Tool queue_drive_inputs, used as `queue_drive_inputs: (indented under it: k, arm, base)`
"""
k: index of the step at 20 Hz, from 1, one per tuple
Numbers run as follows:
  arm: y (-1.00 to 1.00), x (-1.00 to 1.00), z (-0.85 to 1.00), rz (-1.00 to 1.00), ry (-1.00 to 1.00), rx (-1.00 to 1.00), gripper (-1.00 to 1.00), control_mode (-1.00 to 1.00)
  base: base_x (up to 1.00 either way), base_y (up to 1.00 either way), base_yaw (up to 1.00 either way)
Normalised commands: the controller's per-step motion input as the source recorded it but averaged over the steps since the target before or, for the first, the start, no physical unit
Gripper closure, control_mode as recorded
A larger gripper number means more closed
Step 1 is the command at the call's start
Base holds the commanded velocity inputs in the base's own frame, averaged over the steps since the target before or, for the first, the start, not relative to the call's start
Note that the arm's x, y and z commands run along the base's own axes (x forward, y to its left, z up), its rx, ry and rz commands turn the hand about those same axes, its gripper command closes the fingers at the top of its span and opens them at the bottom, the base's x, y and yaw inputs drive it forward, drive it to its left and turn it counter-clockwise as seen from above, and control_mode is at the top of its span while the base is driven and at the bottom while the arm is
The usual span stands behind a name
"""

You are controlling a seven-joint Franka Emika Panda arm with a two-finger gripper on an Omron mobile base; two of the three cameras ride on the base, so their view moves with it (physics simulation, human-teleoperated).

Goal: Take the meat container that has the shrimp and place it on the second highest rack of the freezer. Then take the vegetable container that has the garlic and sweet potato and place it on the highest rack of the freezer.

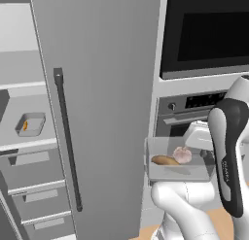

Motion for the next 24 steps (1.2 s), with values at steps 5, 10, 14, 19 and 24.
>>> queue_drive_inputs:
  k: [5, 10, 14, 19, 24]
  arm:
    - [0.0, 0.0, 0.0, 0.0, 0.0, 0.0, 1.0, 1.0]
    - [0.0, 0.0, 0.0, 0.0, 0.0, 0.0, 1.0, 1.0]
    - [0.0, 0.0, 0.0, 0.0, 0.0, 0.0, 1.0, 1.0]
    - [0.0, 0.0, 0.0, 0.0, 0.0, 0.0, 1.0, 1.0]
    - [0.04, -0.01, 0.11, -0.16, 0.0, 0.0, 1.0, -1.0]
  base:
    - [-0.01, 1.0, -0.13]
    - [0.0, 1.0, -0.16]
    - [0.45, 0.89, -0.19]
    - [0.77, 0.51, -0.15]
    - [0.08, 0.06, -0.03]
